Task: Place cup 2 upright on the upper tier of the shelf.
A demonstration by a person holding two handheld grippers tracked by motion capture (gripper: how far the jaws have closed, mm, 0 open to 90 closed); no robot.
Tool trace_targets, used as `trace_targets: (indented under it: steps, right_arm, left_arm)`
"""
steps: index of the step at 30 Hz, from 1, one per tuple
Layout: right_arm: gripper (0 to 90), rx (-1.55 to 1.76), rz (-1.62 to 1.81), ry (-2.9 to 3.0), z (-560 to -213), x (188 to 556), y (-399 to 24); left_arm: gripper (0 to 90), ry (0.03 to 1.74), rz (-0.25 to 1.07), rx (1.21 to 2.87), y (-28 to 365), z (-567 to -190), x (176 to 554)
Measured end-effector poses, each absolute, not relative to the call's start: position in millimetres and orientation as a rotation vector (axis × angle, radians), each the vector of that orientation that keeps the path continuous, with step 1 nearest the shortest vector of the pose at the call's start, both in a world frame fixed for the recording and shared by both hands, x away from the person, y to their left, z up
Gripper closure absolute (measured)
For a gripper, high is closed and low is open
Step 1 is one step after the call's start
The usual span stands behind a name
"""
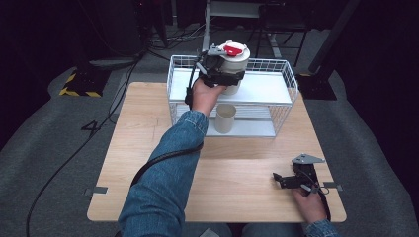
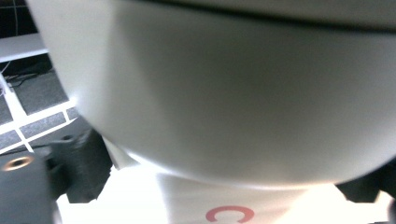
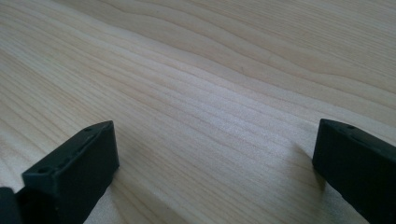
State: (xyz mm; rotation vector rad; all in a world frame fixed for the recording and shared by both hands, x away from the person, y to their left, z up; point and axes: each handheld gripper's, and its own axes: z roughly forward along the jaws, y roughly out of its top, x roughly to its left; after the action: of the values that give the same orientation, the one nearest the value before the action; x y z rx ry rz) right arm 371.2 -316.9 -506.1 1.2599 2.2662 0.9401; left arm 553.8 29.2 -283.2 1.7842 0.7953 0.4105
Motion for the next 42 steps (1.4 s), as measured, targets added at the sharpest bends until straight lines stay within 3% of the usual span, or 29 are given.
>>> trace_targets:
  steps: [1,2,18,42]
  right_arm:
    - [0.3,1.260,0.940,2.266,-506.1,371.2,-316.9]
    - [0.3,1.260,0.941,2.266,-506.1,371.2,-316.9]
    - [0.3,1.260,0.940,2.266,-506.1,371.2,-316.9]
    - [0.3,1.267,0.934,2.259,-506.2,371.6,-315.2]
  left_arm:
    - [0.6,0.793,0.407,1.782,29.5,-282.7,553.8]
    - [0.0,0.788,0.398,1.781,30.5,-281.8,553.5]
    - [0.0,0.757,0.451,1.804,54.8,-264.8,530.6]
    - [0.0,0.728,0.460,1.758,109.5,-252.5,445.1]
